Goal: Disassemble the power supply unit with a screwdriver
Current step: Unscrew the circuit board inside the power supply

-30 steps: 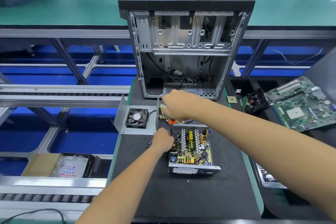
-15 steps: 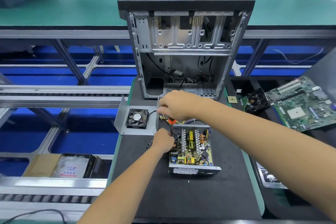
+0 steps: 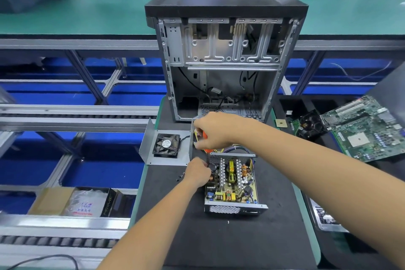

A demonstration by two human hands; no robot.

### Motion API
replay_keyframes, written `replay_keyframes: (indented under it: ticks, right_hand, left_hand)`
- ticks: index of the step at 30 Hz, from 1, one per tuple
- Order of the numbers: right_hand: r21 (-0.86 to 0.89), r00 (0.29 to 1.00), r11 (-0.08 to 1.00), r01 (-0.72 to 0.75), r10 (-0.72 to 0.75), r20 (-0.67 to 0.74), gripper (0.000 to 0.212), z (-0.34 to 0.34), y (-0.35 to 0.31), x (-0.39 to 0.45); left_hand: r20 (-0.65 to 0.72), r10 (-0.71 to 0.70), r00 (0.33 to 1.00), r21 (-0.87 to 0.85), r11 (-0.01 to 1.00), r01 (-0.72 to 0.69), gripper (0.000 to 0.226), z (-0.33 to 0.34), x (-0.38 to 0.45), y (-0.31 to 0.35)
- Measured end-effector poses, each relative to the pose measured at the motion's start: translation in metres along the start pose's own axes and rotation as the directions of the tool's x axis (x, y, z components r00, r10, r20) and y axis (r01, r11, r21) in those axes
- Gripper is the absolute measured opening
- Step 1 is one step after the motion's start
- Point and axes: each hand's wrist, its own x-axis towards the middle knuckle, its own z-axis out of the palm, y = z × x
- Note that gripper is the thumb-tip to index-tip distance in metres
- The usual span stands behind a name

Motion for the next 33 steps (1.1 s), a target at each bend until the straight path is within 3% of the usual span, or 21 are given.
replay_keyframes:
  ticks: [8,13,19,33]
  right_hand:
    - [0.058,0.998,0.997,-0.041,0.043,-0.036,0.018,0.005,-0.001,0.000]
    - [0.063,0.998,0.998,-0.027,0.030,-0.046,0.015,0.005,0.000,-0.002]
    - [0.107,0.998,0.994,-0.027,0.034,-0.062,0.015,0.005,0.002,-0.006]
    - [0.252,0.980,0.967,-0.026,0.075,-0.183,0.006,0.001,0.016,-0.020]
  left_hand:
    - [0.007,0.013,1.000,-0.046,0.999,-0.013,0.016,-0.001,-0.003,0.001]
    - [-0.062,0.068,0.996,-0.108,0.991,-0.074,0.016,0.003,-0.009,-0.005]
    - [-0.182,0.200,0.963,-0.048,0.976,-0.212,0.018,0.005,-0.016,-0.011]
    - [-0.231,0.241,0.943,-0.032,0.966,-0.255,0.018,0.009,-0.019,-0.017]
